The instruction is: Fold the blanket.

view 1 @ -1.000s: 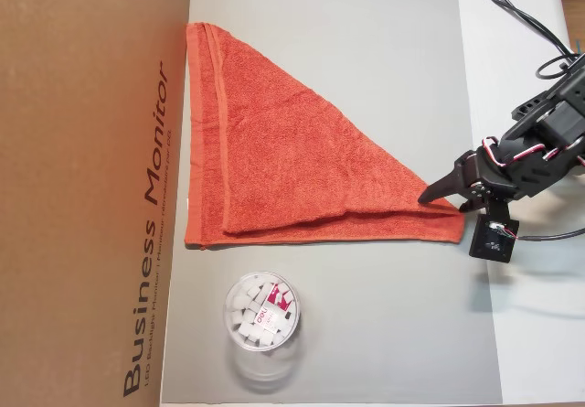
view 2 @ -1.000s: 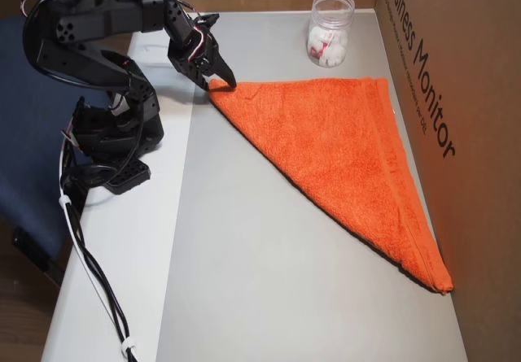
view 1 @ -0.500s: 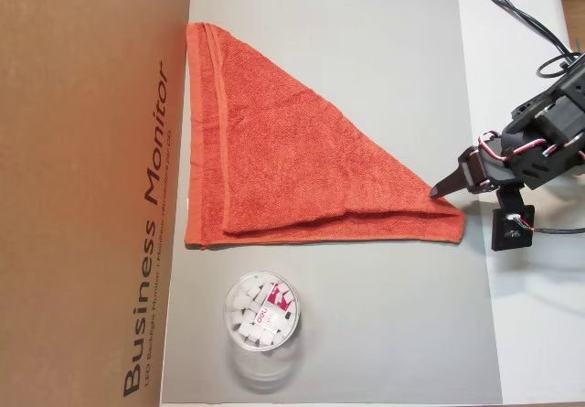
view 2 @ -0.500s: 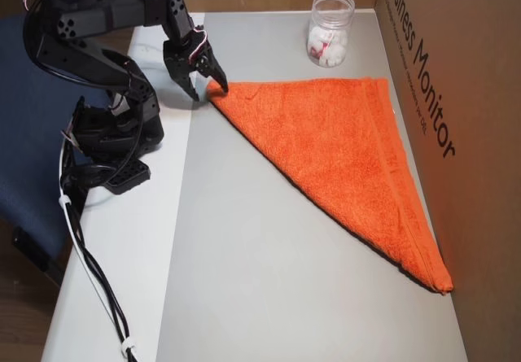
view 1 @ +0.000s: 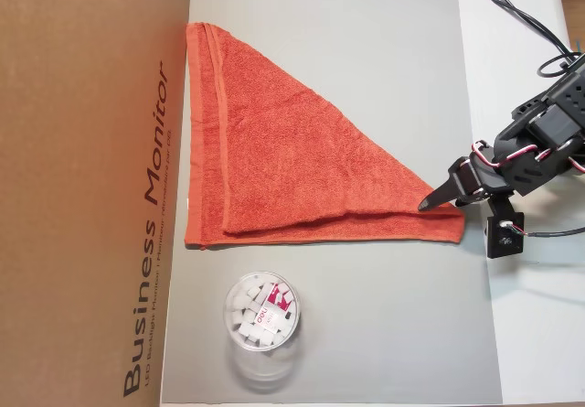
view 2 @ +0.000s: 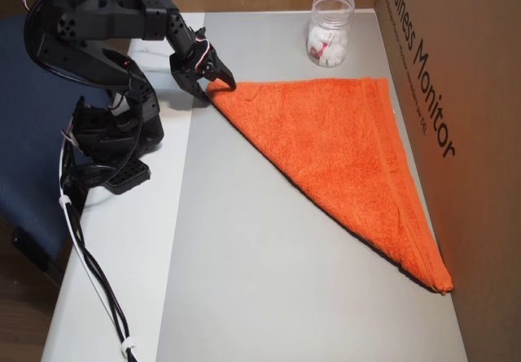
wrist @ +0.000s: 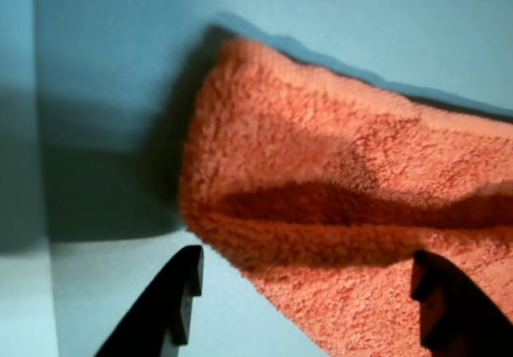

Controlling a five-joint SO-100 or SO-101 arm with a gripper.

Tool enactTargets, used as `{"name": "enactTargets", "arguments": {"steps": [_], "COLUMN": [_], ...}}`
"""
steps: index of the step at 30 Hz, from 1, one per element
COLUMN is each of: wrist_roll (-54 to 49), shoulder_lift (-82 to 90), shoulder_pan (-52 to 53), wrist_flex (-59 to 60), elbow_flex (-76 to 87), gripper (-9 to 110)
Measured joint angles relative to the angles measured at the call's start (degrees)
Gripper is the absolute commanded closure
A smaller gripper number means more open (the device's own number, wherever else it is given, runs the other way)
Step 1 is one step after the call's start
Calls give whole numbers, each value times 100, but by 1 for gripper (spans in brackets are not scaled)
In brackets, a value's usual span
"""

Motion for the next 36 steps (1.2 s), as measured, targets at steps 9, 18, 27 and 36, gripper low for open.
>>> {"name": "enactTargets", "arguments": {"steps": [9, 18, 27, 36], "wrist_roll": [-26, -97, -97, -79], "shoulder_lift": [-334, -1389, -1934, -2197], "shoulder_pan": [-53, -158, -264, -202], "wrist_flex": [-9, -9, -149, -510], "elbow_flex": [-18, -703, -1151, -1371], "gripper": [79, 79, 79, 80]}}
